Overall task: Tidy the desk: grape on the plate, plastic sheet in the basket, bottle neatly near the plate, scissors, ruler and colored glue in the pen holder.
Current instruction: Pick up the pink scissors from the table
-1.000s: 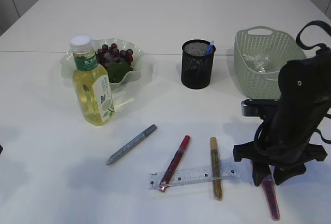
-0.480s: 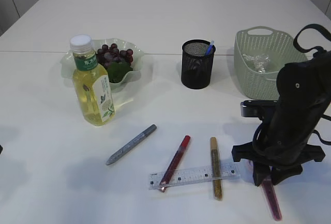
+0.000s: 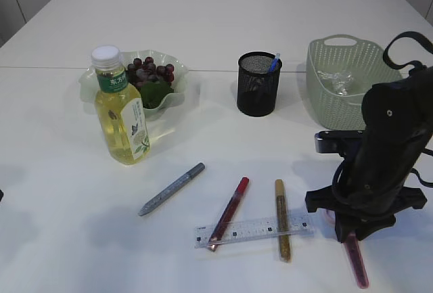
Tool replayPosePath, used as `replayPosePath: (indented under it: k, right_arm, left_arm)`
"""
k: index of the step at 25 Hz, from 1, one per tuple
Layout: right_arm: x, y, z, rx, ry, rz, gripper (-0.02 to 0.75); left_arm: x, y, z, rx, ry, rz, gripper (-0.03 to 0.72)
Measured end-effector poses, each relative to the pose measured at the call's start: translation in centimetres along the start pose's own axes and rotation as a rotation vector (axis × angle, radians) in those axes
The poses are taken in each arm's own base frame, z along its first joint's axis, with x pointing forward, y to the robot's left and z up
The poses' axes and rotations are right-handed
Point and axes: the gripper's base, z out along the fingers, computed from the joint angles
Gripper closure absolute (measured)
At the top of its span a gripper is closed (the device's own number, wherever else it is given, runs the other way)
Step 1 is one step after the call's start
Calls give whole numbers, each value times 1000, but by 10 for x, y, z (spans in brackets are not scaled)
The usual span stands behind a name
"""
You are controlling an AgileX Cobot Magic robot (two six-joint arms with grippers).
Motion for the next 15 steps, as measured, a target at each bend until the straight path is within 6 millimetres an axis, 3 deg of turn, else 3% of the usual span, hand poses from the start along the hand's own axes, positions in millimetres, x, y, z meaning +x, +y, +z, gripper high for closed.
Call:
replayPosePath:
  k: [15]
  right_arm:
    - [-2,0,0,-4,-22,-3,497]
  left_arm:
    - [0,0,0,0,0,0,221]
